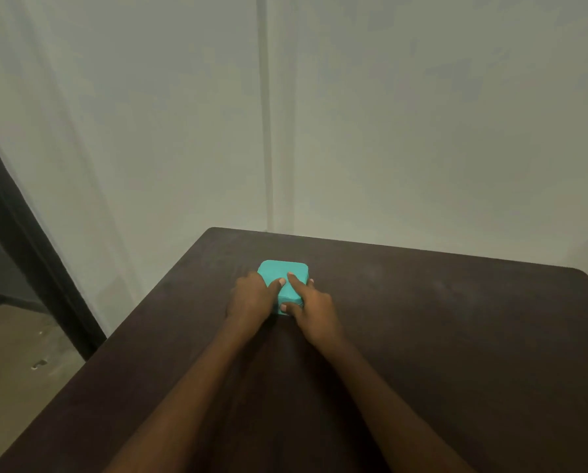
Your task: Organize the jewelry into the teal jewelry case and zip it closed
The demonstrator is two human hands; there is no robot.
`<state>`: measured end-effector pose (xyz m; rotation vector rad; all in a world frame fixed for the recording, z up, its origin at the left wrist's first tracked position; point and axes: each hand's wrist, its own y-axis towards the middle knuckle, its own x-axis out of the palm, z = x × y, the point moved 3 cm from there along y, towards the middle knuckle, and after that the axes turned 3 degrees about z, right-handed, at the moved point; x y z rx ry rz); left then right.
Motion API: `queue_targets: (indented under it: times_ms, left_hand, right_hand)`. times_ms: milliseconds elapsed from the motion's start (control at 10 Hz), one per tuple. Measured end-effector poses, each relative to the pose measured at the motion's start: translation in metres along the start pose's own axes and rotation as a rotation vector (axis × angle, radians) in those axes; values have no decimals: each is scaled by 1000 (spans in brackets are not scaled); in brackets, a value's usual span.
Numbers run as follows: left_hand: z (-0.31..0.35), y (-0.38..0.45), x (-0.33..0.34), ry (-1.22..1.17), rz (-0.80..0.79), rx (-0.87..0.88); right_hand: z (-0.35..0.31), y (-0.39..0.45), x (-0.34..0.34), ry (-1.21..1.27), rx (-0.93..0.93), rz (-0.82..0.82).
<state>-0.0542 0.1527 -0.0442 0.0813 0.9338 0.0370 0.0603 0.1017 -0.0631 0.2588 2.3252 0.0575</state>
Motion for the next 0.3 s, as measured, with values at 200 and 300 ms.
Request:
queue_targets:
  times_ms: [200, 300]
  left_hand:
    - [13, 21, 2, 66, -96, -29]
    - [47, 23, -28, 144, -34, 96]
  right_hand:
    - [2, 18, -13, -10, -7, -156]
    - [-9, 32, -48, -30, -6, -121]
